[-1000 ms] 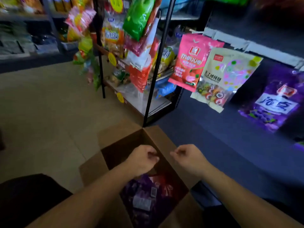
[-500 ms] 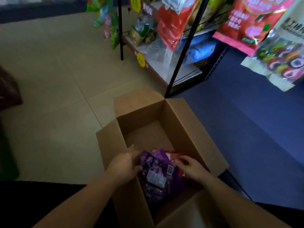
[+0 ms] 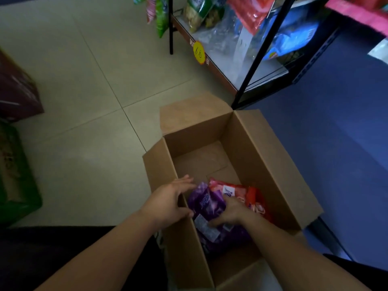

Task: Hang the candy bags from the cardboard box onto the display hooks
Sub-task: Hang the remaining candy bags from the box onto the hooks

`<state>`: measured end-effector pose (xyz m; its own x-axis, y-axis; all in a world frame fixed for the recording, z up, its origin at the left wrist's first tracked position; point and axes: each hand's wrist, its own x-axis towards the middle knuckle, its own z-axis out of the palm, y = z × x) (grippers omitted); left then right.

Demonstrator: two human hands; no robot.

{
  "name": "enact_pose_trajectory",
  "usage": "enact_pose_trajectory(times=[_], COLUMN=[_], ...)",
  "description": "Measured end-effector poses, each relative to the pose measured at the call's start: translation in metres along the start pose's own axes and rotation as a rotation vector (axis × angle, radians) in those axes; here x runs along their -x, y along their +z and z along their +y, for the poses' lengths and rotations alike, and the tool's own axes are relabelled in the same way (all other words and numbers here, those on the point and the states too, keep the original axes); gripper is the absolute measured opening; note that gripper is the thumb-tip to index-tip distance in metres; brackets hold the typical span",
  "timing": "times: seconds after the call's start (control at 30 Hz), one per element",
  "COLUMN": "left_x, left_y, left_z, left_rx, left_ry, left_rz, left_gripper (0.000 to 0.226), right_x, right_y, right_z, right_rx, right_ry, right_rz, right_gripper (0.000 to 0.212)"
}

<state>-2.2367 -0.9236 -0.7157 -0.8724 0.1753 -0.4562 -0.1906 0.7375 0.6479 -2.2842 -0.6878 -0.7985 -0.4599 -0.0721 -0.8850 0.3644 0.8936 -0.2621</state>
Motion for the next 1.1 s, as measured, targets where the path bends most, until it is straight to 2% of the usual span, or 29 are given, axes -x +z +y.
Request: enact_pose_trajectory(times=[0.13, 0.23, 0.3, 0.4, 0.53, 0.63, 0.7, 0.8, 0.87, 0.97, 1.07, 1.1], left_x=[0.001, -0.002, -0.003, -0.006, -0.012, -0.023, -0.037, -0.055, -0.061, -0.070, -0.078, -0.078], left_y=[-0.001, -0.001, -0.002, 0.006, 0.028, 0.050, 0.070, 0.103, 0.115, 0.104, 0.072, 0.060], left_z=[0.002, 0.001, 0.006, 0.020, 0.049, 0.076, 0.088, 0.102, 0.114, 0.145, 0.177, 0.182], left_rx=[-0.003, -0.036, -0.064, -0.277, -0.510, -0.523, -0.402, 0.092, 0.367, 0.638, 0.877, 0.916], left_ry=[-0.024, -0.028, -0.069, -0.125, -0.136, -0.130, -0.096, -0.064, -0.059, -0.073, -0.106, -0.140], left_rz=[-0.005, -0.012, -0.017, -0.044, -0.004, 0.003, -0.003, -0.068, -0.032, 0.136, 0.034, -0.015], left_gripper=[0.083, 0.085, 0.085, 0.083, 0.054, 0.039, 0.040, 0.044, 0.046, 0.052, 0.048, 0.059], right_x=[0.003, 0.019, 0.040, 0.087, 0.151, 0.185, 0.189, 0.179, 0.174, 0.179, 0.190, 0.194], right_y=[0.007, -0.018, -0.048, -0.100, -0.157, -0.170, -0.170, -0.167, -0.167, -0.170, -0.180, -0.183], right_z=[0.012, 0.012, 0.008, 0.011, 0.043, 0.077, 0.097, 0.113, 0.113, 0.103, 0.087, 0.080], right_rx=[-0.026, -0.037, 0.064, 0.188, 0.095, -0.129, -0.250, -0.423, -0.575, -0.704, -0.741, -0.757], right_ry=[-0.051, -0.154, -0.221, -0.303, -0.343, -0.353, -0.341, -0.328, -0.325, -0.333, -0.376, -0.397], right_rz=[0.033, 0.054, 0.114, 0.247, 0.459, 0.497, 0.553, 0.603, 0.589, 0.490, 0.370, 0.346], right_gripper=[0.117, 0.092, 0.079, 0.069, 0.072, 0.060, 0.060, 0.059, 0.056, 0.056, 0.053, 0.052])
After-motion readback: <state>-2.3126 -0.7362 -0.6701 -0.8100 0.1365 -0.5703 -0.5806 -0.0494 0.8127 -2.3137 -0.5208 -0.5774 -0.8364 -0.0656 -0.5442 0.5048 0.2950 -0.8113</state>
